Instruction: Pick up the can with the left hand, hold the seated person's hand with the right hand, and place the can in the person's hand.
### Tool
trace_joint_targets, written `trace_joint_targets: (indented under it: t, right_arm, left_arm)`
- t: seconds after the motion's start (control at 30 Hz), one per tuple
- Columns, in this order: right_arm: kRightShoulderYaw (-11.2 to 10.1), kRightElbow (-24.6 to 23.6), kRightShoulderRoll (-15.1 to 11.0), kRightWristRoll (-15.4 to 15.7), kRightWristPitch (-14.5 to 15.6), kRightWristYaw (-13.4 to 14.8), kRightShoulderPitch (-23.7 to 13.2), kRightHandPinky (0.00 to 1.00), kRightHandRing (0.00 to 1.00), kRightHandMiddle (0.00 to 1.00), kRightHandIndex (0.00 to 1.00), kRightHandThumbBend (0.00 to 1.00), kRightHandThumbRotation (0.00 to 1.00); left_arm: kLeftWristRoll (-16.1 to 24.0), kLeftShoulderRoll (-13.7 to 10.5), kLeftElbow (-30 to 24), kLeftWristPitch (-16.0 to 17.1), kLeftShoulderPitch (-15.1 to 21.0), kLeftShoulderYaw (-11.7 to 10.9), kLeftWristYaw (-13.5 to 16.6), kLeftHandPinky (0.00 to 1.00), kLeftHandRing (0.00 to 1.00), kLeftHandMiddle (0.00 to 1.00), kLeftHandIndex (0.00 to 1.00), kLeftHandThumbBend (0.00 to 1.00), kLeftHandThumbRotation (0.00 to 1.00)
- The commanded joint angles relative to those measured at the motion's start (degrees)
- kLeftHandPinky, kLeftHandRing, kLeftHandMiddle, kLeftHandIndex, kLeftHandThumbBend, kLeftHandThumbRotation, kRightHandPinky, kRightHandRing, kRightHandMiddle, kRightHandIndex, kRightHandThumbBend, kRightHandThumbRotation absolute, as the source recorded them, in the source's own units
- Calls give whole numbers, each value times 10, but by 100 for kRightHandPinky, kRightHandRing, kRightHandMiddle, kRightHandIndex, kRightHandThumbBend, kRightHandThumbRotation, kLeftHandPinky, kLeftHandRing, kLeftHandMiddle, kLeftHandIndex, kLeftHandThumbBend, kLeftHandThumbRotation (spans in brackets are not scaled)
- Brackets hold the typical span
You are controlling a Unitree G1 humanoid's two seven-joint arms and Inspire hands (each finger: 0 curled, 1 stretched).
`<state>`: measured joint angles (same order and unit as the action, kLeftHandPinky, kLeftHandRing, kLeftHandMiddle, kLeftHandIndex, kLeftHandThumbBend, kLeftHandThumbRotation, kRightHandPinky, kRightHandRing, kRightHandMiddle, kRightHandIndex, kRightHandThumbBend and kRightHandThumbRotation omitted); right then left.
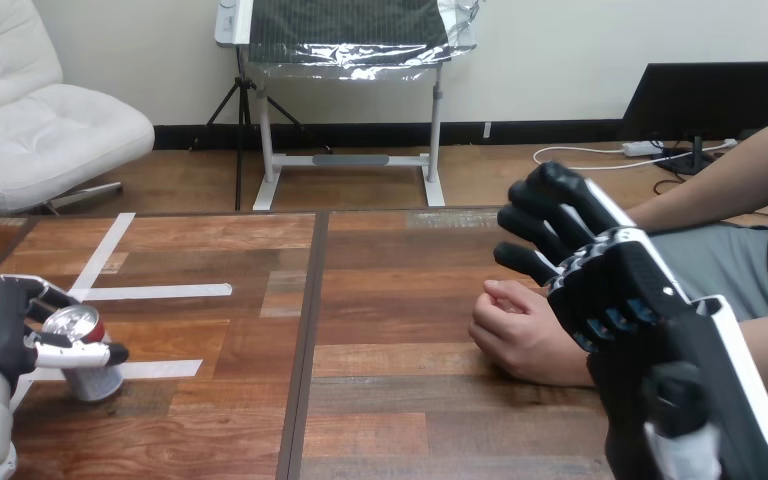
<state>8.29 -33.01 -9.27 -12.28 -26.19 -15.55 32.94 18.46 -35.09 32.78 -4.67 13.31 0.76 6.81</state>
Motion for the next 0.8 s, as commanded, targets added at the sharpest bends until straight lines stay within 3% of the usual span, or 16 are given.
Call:
trace_joint_targets:
  t: [0.0, 0.13, 0.37, 0.6, 0.77]
  right_arm:
    - [-31, 21, 0, 42, 8, 17, -62, 88, 90, 89, 90, 94, 82]
    - [-51, 38, -5, 81, 18, 31, -88, 88, 91, 89, 90, 98, 85]
    - [-78, 83, -20, 105, 26, 34, -143, 92, 93, 92, 92, 98, 84]
    - [-108, 133, -52, 136, 24, 32, -198, 94, 95, 95, 96, 93, 84]
    - [-123, 160, -72, 140, 26, 28, -229, 93, 95, 95, 97, 92, 82]
  left_arm:
    - [-9, -2, -88, -1, 21, -21, -7, 29, 35, 40, 47, 82, 0]
    - [-19, 2, -118, -12, 17, -30, -21, 29, 35, 39, 47, 81, 0]
    - [-25, 5, -170, -27, 9, -37, -37, 30, 35, 40, 46, 81, 0]
    - [-26, 4, -235, -50, 1, -40, -55, 29, 34, 39, 46, 82, 0]
    - [-33, 5, -266, -59, -2, -44, -70, 29, 34, 39, 45, 81, 0]
